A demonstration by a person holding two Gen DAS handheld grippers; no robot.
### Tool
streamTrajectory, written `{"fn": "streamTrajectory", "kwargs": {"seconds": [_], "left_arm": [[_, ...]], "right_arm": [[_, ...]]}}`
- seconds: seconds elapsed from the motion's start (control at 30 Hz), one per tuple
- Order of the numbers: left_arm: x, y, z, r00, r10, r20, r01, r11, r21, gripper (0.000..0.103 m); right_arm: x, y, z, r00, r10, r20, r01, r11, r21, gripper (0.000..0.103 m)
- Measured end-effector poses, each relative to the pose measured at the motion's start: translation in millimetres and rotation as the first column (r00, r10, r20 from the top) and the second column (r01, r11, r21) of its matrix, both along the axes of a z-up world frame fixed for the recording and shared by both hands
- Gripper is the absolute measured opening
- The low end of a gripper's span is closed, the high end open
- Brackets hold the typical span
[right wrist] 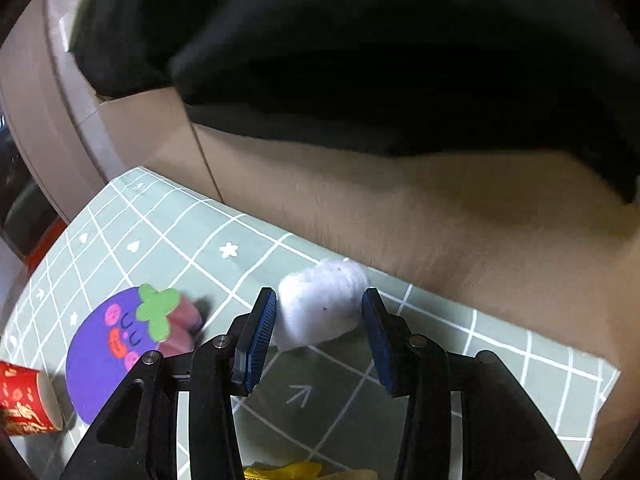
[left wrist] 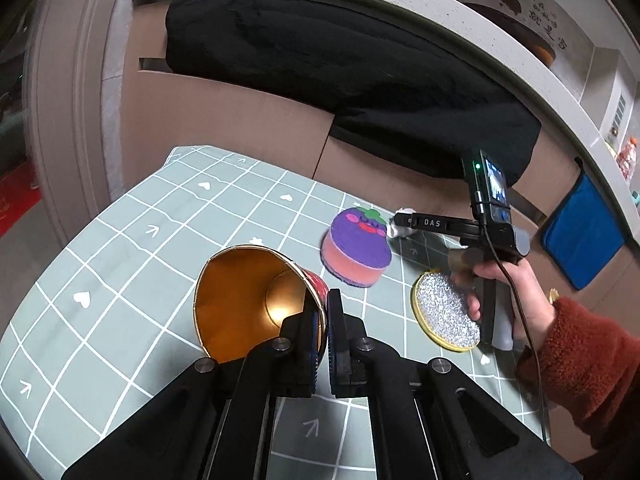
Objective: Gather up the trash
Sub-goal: 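Grasp the white tissue with the right tool while the left holds the cup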
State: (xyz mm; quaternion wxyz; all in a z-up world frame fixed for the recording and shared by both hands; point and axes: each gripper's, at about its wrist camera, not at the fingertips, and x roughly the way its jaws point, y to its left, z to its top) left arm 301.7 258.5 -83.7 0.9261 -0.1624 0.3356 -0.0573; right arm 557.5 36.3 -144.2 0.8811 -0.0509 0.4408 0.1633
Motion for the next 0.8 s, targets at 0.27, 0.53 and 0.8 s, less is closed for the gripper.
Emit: {"fn": "streamTrajectory", "kwargs": {"seconds": [0.27, 0.53, 0.8], "left_arm": [[-4.2, -3.8, 6.3, 1.0, 0.026, 0.01, -0.026, 1.0, 0.003, 0.004], [-16.1, -28.2, 38.9, 0.997, 0.034, 0.076, -0.036, 0.999, 0.019, 0.004], [-21.5, -86.9, 84.0, 0.982, -0.024, 0.187, 0.013, 0.998, 0.06, 0.004]], "right_arm": [[-25.9, -11.9, 22.8, 0.995, 0.058, 0.08, -0.06, 0.998, 0.023, 0.016], [-98.8, -35.1, 89.8, 0.961, 0.14, 0.236, -0.157, 0.986, 0.051, 0.015], [-168.4, -75.7, 147.5, 0.923, 0.169, 0.346, -0.203, 0.977, 0.065, 0.015]]}}
